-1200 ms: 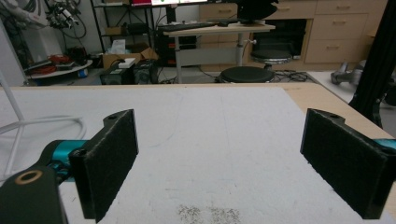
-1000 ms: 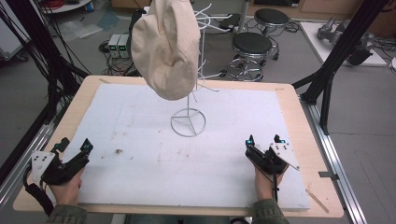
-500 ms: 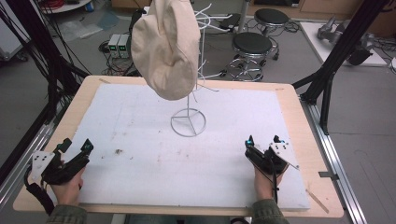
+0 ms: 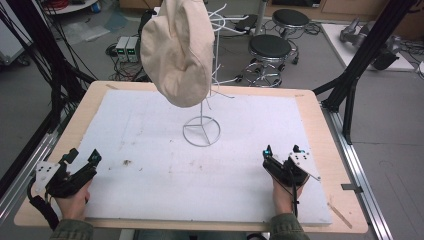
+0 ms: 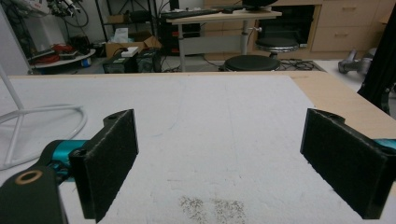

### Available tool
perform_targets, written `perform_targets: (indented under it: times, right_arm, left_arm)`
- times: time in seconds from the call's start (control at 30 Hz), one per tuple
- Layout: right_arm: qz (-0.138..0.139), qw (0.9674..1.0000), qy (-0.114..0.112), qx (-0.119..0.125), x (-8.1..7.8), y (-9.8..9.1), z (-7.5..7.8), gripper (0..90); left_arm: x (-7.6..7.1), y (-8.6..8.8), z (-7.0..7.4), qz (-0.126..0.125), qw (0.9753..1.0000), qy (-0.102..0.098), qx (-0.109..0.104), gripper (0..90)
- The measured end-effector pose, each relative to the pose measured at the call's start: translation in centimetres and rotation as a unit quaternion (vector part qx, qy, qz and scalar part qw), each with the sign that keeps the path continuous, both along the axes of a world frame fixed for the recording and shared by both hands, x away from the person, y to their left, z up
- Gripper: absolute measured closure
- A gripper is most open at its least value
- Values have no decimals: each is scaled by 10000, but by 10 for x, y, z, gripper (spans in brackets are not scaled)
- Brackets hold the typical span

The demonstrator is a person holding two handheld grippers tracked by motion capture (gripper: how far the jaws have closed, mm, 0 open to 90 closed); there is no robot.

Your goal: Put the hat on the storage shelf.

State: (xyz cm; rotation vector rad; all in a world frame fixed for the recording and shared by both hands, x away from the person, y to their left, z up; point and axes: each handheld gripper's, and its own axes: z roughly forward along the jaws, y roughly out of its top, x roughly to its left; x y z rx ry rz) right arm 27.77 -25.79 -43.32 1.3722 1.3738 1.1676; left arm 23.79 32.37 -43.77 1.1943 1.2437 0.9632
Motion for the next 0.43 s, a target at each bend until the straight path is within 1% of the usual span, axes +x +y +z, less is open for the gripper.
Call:
perform_targets:
  times: [0.43]
  right_arm:
    - [4, 10000, 21, -5, 0, 0, 0, 102]
  left_arm:
    - [0, 0, -2, -19, 10000, 73, -5, 261]
